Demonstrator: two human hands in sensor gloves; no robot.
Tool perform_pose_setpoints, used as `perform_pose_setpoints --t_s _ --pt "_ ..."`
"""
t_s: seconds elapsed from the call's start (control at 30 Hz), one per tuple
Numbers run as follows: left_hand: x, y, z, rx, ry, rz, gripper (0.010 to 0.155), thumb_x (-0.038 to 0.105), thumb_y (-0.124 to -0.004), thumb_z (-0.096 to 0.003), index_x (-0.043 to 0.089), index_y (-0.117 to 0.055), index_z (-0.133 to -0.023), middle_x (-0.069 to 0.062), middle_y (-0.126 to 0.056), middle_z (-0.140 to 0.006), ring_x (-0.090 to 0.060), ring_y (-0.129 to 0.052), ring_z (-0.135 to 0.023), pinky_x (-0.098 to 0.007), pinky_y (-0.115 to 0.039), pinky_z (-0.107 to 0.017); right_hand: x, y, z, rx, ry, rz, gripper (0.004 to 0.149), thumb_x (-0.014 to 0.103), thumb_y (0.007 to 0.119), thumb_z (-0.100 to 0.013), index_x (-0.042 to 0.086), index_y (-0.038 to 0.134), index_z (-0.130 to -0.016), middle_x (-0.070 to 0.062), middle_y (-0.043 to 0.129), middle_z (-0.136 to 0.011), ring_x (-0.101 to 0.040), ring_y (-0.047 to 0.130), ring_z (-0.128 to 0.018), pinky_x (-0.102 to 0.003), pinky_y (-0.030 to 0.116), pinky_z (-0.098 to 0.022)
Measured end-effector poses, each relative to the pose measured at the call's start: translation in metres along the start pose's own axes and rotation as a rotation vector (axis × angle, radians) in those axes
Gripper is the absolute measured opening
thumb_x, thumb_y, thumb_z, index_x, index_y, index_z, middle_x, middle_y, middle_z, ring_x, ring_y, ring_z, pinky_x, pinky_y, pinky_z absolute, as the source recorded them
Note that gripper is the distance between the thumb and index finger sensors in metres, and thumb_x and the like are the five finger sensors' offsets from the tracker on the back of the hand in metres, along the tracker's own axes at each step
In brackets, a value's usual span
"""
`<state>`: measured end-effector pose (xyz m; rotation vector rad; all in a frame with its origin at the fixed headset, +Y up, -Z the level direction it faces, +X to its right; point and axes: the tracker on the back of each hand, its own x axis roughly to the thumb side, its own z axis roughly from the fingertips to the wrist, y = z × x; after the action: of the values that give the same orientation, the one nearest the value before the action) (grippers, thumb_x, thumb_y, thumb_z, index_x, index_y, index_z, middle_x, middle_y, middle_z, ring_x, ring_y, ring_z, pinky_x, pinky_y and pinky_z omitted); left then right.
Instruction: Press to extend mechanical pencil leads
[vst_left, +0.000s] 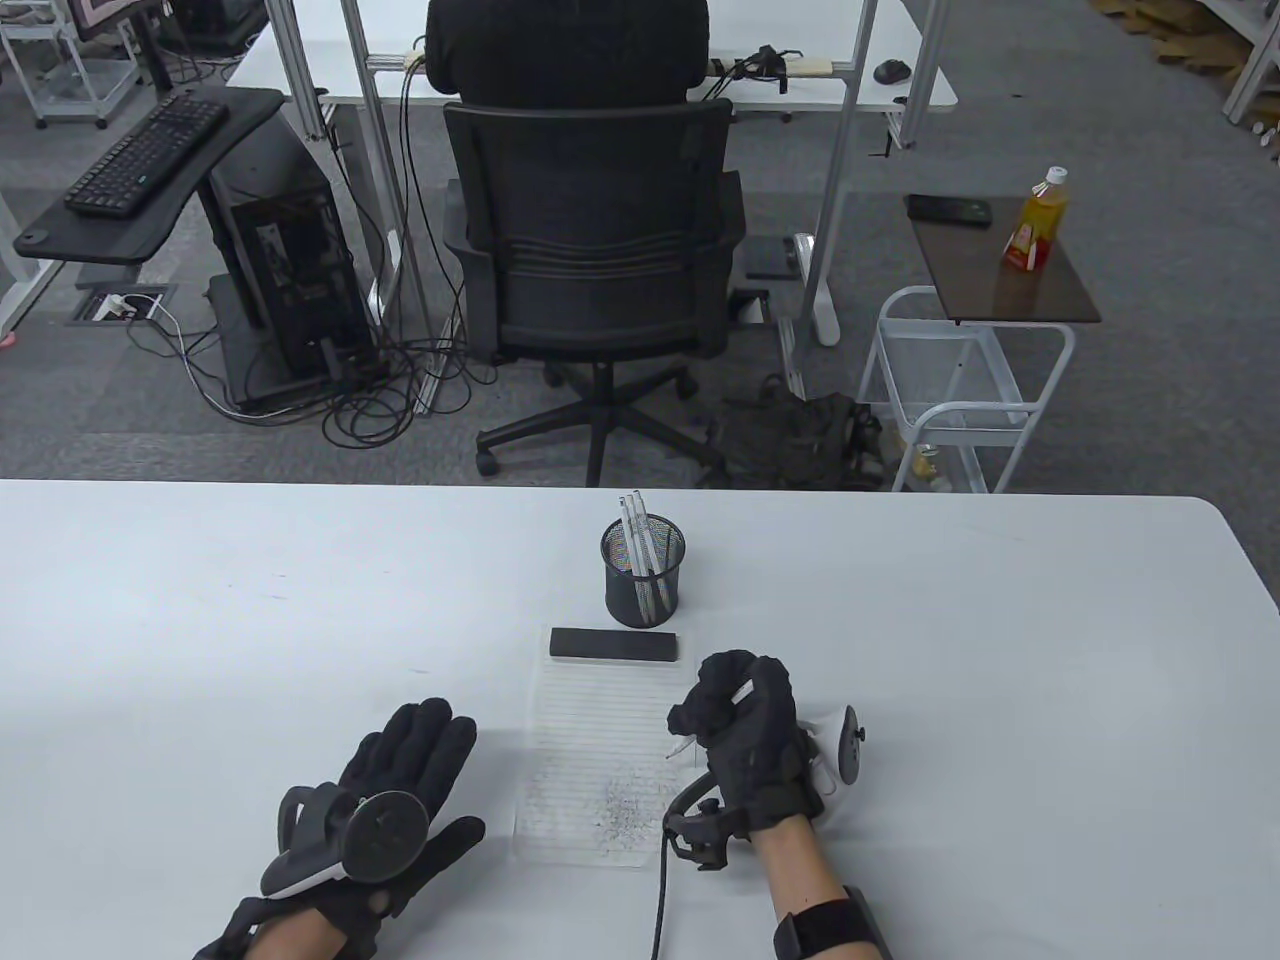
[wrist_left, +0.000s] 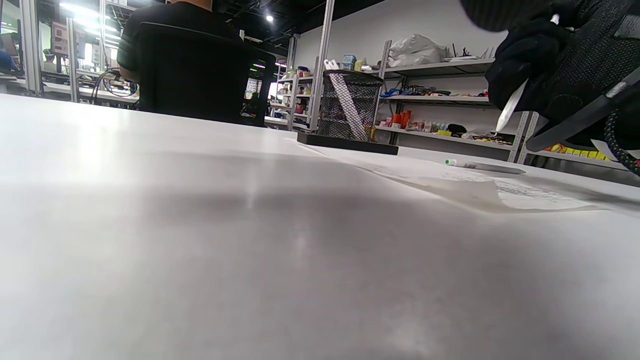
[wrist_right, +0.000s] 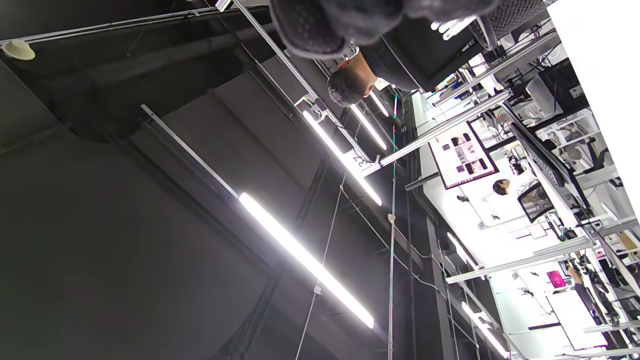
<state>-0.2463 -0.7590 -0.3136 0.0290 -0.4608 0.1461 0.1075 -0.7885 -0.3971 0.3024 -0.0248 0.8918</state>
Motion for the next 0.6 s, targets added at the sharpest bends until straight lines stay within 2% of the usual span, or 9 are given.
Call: perform_pose_setpoints --t_s 0.13,0.3,0.4,0.5,0.57,0.6 --pt "0.0004 0.0002 -0.0004 0.001 -0.002 -0.003 0.089 0.064 -0.065 -0.0446 0.023 -0.026 -0.114 -0.013 -0.025 -0.12 -0.047 -0.037 -0.111 -0.064 -0.045 -0.076 -0.0012 0.0 0.0006 0.002 0.022 0.027 0.058 0.053 0.055 -0.06 0.004 0.081 -0.079 -0.009 0.085 -0.051 -0.037 0.084 -0.039 -0.065 0.074 -0.043" --pt "0.0004 0.0002 -0.0003 0.0 -0.002 -0.001 0.089 0.064 -0.065 -0.0446 0.023 -0.026 -0.114 -0.013 -0.025 -0.12 -0.046 -0.037 -0.111 -0.064 -0.045 -0.076 -0.0037 -0.0006 0.0004 -0.006 0.016 0.022 0.061 0.057 0.055 -0.06 0.005 0.082 -0.079 -0.009 0.085 -0.051 -0.037 0.084 -0.039 -0.064 0.073 -0.043" --pt "0.0005 0.0001 0.0002 0.0 -0.002 0.0 0.089 0.064 -0.065 -0.0446 0.023 -0.026 -0.114 -0.013 -0.025 -0.12 -0.047 -0.037 -0.111 -0.064 -0.045 -0.076 -0.0046 -0.0005 0.0008 0.004 0.019 0.031 0.057 0.052 0.055 -0.06 0.004 0.081 -0.079 -0.01 0.084 -0.051 -0.038 0.084 -0.04 -0.065 0.073 -0.044" --pt "0.0008 0.0 -0.0004 -0.001 -0.003 -0.004 0.089 0.064 -0.065 -0.0446 0.023 -0.026 -0.114 -0.013 -0.025 -0.12 -0.047 -0.037 -0.111 -0.064 -0.045 -0.076 -0.0055 -0.0003 0.0009 0.002 0.01 0.029 0.062 0.056 0.054 -0.06 0.004 0.081 -0.08 -0.01 0.084 -0.053 -0.038 0.083 -0.041 -0.065 0.072 -0.045" --pt "0.0008 0.0 0.0001 -0.001 -0.003 -0.002 0.089 0.064 -0.065 -0.0446 0.023 -0.026 -0.114 -0.013 -0.025 -0.12 -0.047 -0.037 -0.111 -0.064 -0.045 -0.076 -0.007 0.0 0.0012 0.009 0.018 0.051 0.071 0.064 0.052 -0.057 0.004 0.077 -0.085 -0.012 0.082 -0.058 -0.04 0.081 -0.047 -0.068 0.068 -0.049" --pt "0.0008 -0.0001 0.0001 -0.001 -0.003 0.001 0.089 0.064 -0.065 -0.0447 0.023 -0.026 -0.114 -0.013 -0.025 -0.12 -0.047 -0.037 -0.111 -0.064 -0.045 -0.076 -0.0082 0.0002 0.0008 0.021 0.024 0.06 0.071 0.064 0.051 -0.058 0.003 0.077 -0.086 -0.013 0.082 -0.06 -0.041 0.081 -0.049 -0.069 0.066 -0.051"
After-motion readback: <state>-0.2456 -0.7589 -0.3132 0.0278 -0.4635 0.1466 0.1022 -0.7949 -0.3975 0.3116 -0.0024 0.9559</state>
